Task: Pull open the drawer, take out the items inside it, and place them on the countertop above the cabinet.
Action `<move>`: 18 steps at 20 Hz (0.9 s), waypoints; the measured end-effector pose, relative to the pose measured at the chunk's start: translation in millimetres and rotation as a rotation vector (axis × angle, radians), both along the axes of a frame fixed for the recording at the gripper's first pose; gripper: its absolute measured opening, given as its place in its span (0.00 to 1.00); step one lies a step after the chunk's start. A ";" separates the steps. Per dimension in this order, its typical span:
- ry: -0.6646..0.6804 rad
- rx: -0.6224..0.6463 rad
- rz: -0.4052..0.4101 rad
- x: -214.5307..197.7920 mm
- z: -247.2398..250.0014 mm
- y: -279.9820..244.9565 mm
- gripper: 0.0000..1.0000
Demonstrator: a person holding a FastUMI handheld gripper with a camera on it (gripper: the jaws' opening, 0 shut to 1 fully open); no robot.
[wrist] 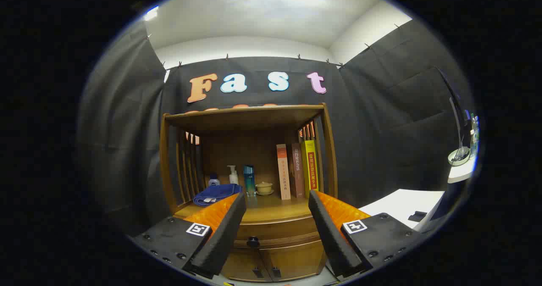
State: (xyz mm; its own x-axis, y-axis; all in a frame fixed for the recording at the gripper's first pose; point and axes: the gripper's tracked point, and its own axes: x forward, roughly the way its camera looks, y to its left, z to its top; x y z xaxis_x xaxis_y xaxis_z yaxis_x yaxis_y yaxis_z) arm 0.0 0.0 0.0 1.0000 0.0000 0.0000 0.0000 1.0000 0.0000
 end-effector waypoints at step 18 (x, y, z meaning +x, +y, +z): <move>0.014 0.008 -0.003 2.6 -6.9 1.3 0.98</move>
